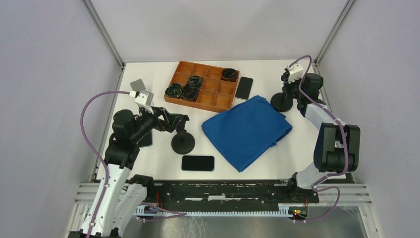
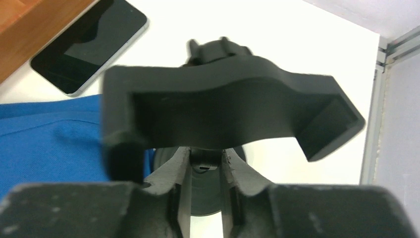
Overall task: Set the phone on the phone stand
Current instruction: Place the phone stand at the center of the board.
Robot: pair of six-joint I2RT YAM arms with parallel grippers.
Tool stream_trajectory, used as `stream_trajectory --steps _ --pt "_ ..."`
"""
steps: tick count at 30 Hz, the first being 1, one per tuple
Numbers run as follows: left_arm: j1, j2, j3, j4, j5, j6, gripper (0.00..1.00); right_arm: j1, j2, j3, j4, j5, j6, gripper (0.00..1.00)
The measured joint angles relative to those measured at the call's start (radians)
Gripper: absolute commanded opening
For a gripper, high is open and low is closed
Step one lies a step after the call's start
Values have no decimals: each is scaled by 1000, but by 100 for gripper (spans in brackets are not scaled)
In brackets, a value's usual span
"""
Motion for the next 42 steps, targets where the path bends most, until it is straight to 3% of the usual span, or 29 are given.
stream_trajectory --steps 12,21,32,38,42 --pt "0 6 0 0 -6 1 100 2 109 138 4 3 78 9" --pt "0 26 0 -2 -27 22 100 5 234 240 33 3 129 14" --pt "0 21 0 -4 -28 32 100 6 206 209 40 -5 91 68" --pt "0 -2 0 -5 -28 32 100 0 97 153 24 -12 58 90" --pt "0 -15 0 -5 -27 32 100 -30 0 106 10 -59 24 98"
